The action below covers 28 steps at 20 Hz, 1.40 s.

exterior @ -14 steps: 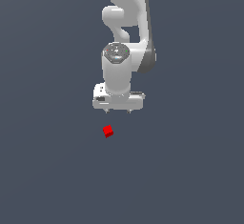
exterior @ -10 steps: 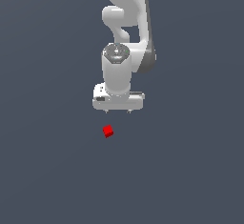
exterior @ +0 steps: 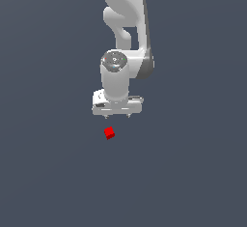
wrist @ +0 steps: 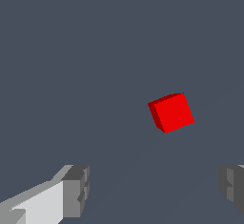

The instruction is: Pick up the red cube and move it to a goal position.

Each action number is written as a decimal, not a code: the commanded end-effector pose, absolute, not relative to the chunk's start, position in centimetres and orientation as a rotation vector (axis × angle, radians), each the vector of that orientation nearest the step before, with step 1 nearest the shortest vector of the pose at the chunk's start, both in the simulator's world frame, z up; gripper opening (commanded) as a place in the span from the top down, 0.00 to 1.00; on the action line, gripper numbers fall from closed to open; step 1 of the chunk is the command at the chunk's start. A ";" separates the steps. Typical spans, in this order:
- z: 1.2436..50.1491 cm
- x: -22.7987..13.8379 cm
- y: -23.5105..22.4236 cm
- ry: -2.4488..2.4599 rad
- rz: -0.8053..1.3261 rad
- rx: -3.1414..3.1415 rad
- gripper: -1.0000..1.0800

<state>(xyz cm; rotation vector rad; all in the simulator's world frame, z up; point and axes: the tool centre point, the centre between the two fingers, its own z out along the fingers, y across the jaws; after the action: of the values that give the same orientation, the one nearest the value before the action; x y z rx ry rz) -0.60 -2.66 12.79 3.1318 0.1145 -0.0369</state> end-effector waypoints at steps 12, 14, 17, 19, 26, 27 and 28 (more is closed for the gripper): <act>5.5 1.2 -5.9 0.505 -0.012 3.099 0.04; 4.6 1.6 -6.2 0.555 -0.009 3.091 0.04; 3.5 2.0 -6.7 0.617 -0.005 3.080 0.04; 2.9 2.3 -6.9 0.649 -0.003 3.074 0.04; 2.0 2.7 -7.2 0.698 0.000 3.063 0.04; 2.0 2.7 -7.2 0.698 0.000 3.063 1.00; 2.0 2.7 -7.2 0.698 0.000 3.063 1.00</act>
<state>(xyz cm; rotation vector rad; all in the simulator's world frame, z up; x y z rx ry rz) 2.63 -7.20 2.00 3.0641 0.6947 -0.0006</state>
